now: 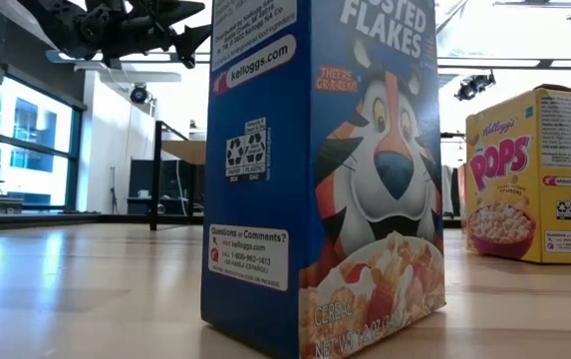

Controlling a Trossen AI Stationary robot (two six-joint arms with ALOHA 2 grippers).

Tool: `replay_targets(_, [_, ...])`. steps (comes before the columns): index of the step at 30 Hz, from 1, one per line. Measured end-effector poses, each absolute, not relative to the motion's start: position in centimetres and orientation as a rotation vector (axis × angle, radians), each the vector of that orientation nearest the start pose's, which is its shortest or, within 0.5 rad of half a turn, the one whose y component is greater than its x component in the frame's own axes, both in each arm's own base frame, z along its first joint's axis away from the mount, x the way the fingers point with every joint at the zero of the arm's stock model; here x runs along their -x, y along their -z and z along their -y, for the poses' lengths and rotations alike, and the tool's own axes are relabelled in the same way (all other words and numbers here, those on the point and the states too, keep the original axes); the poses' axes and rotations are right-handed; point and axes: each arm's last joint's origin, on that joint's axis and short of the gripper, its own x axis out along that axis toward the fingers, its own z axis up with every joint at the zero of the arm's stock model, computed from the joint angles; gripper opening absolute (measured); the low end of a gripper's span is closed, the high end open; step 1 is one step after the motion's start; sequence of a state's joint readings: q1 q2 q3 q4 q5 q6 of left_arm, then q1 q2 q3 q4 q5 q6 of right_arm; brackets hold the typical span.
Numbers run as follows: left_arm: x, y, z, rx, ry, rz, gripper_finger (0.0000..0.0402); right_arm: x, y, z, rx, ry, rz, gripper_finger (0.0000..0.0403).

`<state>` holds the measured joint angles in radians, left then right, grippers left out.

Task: Stack cereal on shelf
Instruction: Put the top orange box on the shelf aligned with the other orange cereal box

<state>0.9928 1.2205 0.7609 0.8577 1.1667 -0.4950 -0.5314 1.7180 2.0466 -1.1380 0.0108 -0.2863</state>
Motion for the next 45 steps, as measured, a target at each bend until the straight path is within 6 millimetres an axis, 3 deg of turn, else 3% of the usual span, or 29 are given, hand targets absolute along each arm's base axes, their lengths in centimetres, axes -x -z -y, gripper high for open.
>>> replay_targets(10, [-15.8,-32.7,-19.4,0.141,0.211,0.140,0.0223,-27.9,-42.1,13.7,-0.080,0.331,-1.068,0.0273])
replay_targets(18, [-15.8,-32.7,-19.4,0.141,0.210,0.140,0.0223,-26.9,-41.5,12.3,-0.145,0.439,-1.235,0.0273])
replay_targets(26, [-15.8,-32.7,-19.4,0.141,0.210,0.140,0.0223,-25.9,-43.0,10.2,-0.126,0.464,-1.168,0.0273])
replay_targets(38, [-15.8,-32.7,-19.4,0.141,0.208,0.141,0.0223,-20.7,-47.0,7.5,-0.241,0.806,-0.899,0.0273])
replay_targets(45, [-15.8,-32.7,-19.4,0.141,0.207,0.141,0.0223,-18.4,-47.7,6.9,-0.378,0.943,-0.758,0.0273])
